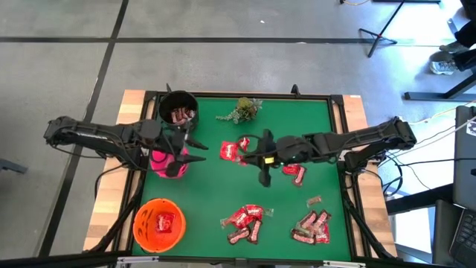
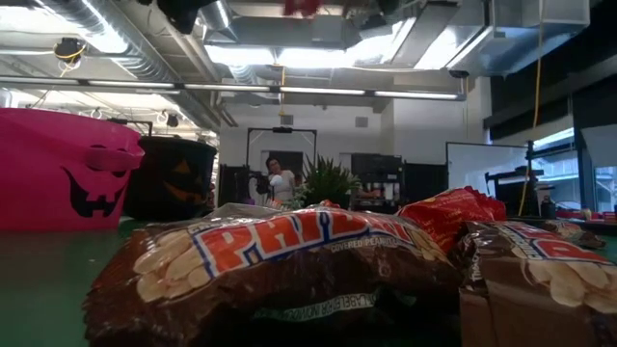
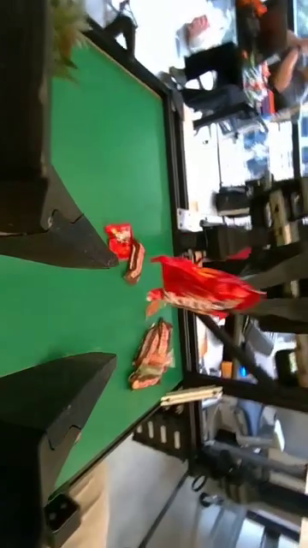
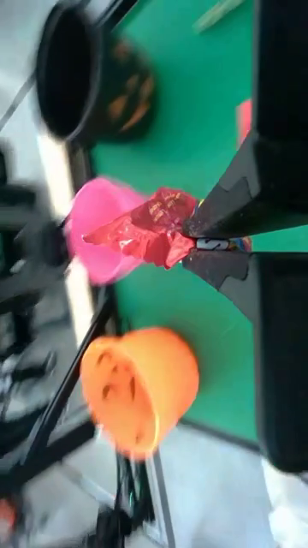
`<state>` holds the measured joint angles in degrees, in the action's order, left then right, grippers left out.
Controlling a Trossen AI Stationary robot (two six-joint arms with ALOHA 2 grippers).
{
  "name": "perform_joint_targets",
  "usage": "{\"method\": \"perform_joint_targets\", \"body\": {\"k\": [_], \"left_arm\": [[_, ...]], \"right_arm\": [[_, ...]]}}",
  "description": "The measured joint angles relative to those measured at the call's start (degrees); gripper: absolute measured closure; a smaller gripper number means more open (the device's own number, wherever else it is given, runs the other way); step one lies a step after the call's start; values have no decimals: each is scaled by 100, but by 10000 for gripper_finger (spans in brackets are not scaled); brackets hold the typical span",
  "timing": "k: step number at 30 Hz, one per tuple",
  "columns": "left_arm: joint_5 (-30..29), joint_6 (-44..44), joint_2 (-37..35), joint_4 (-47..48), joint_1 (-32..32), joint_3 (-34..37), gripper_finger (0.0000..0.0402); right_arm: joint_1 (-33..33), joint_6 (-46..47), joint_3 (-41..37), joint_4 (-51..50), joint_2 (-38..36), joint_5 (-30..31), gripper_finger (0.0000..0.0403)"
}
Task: Sort candy
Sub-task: Put the red candy into the orange bucket
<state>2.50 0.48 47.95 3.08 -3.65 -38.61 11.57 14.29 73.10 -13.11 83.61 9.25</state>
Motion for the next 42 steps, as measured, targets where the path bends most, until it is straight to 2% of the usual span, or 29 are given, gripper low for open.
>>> {"method": "perform_joint_targets", "body": {"k": [5, 9, 16, 23, 28, 33, 38, 40, 42], "left_arm": [[8, 153, 350, -547, -126, -4, 221], [7, 176, 809, -1148, -143, -2, 196], [136, 168, 1348, -1849, -139, -2, 154], [168, 22, 1742, -1890, -141, -2, 153], [-56, 14, 1848, -1906, -141, -2, 197], [-64, 121, 1787, -1956, -143, -2, 285], [-48, 126, 1617, -1803, -141, -2, 372], [93, 195, 1432, -1465, -134, -9, 390], [123, 226, 1201, -820, -136, -170, 390]], "right_arm": [[-84, -219, 0, 567, 48, -361, 391], [-193, -306, 0, 1033, 237, -872, 392], [-385, -305, 0, 1217, 588, -1244, 391], [-533, -305, -2, 1577, 759, -1554, 392], [-524, -295, 0, 1653, 779, -1624, 392], [-524, -279, 0, 1581, 780, -1561, 372], [-524, -300, 0, 1621, 780, -1490, 327], [-522, -300, 0, 1579, 780, -1492, 302], [-522, -301, 0, 1458, 749, -1492, 275]]}}
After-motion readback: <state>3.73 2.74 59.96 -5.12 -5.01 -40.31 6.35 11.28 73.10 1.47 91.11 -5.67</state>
